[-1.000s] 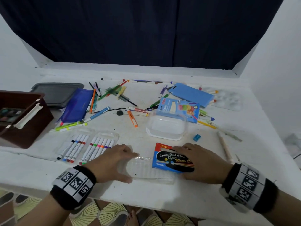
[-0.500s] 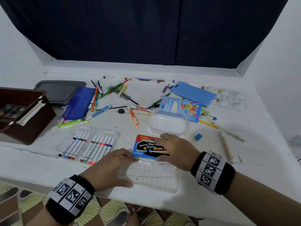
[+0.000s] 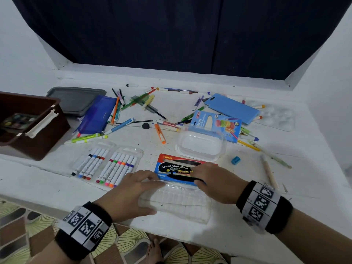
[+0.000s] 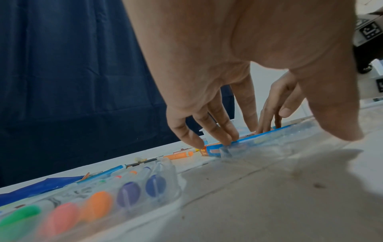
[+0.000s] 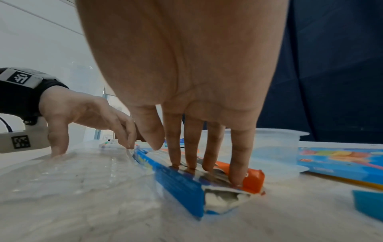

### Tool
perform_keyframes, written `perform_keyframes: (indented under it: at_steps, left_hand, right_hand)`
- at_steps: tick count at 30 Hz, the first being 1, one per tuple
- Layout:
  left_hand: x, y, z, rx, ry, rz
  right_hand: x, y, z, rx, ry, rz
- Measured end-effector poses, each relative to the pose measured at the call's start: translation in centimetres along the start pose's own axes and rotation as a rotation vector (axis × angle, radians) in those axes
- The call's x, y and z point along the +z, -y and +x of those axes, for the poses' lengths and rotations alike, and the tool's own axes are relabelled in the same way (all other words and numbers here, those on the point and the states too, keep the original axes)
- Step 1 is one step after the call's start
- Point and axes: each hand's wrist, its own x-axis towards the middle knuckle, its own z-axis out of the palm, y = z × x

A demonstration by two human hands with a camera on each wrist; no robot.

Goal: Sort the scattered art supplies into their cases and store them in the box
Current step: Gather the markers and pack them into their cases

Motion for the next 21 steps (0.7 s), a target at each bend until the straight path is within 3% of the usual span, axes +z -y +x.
perform_keyframes:
  at_steps: [12, 21]
  left_hand:
    - [-1.5, 1.0, 0.5, -0.123, -0.007, 0.134]
    - [-2.2, 0.4, 1.0, -0.169, 0.033, 0.176]
  right_hand:
    - [-0.2, 2.3, 3.7, -0.005, 0.048, 0.090]
    - [-0.3, 2.0, 3.7, -0.022, -0.028, 0.138]
